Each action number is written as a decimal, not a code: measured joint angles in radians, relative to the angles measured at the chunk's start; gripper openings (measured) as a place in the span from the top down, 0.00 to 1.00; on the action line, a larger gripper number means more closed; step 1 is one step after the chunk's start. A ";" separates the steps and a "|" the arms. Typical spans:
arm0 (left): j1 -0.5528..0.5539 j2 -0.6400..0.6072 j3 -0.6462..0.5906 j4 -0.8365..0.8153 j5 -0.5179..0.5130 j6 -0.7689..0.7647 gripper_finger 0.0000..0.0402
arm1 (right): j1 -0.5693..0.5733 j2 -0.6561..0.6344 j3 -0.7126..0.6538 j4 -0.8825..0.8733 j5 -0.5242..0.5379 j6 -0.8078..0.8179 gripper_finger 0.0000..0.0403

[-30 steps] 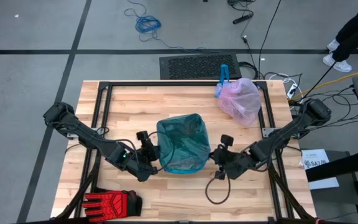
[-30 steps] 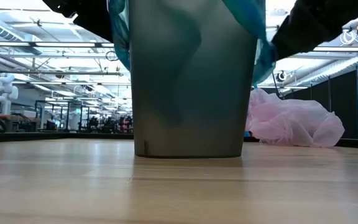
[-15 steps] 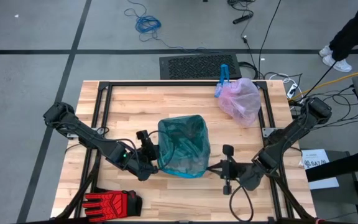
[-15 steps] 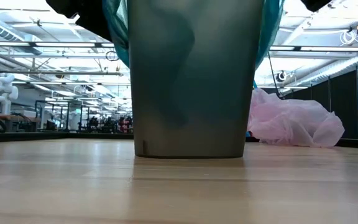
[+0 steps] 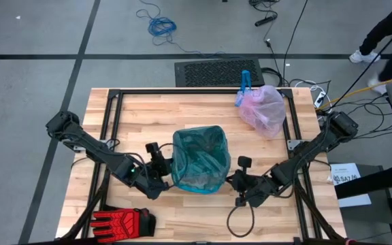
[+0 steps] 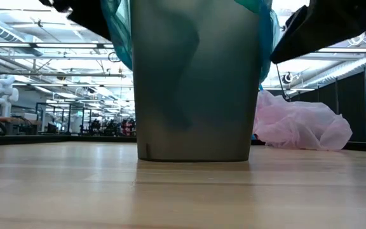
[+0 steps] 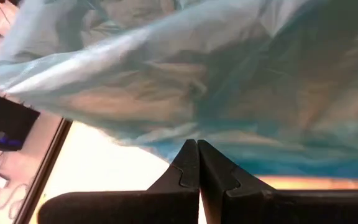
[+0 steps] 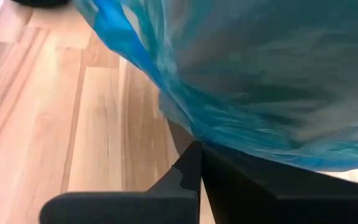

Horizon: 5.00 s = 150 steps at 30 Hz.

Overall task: Place trash/remove bag and relplace
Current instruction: Insert a new trash bag into the trash bin

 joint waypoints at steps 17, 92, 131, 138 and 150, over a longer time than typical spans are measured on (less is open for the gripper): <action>-0.186 -0.085 0.070 0.128 0.054 0.159 1.00 | -0.018 -0.002 0.000 -0.003 -0.020 0.013 1.00; 0.044 -0.125 -0.008 -0.093 -0.317 -0.227 1.00 | 0.002 0.066 0.072 0.016 0.087 -0.156 1.00; 0.252 -0.429 -0.511 0.901 0.084 0.213 1.00 | 0.002 0.067 0.070 0.016 0.038 -0.138 1.00; 0.401 -0.336 -0.511 0.970 0.297 0.217 1.00 | 0.002 0.067 0.070 0.022 0.035 -0.139 1.00; 0.449 -0.093 -0.511 1.135 0.437 0.164 1.00 | 0.002 0.066 0.070 0.022 -0.019 -0.122 1.00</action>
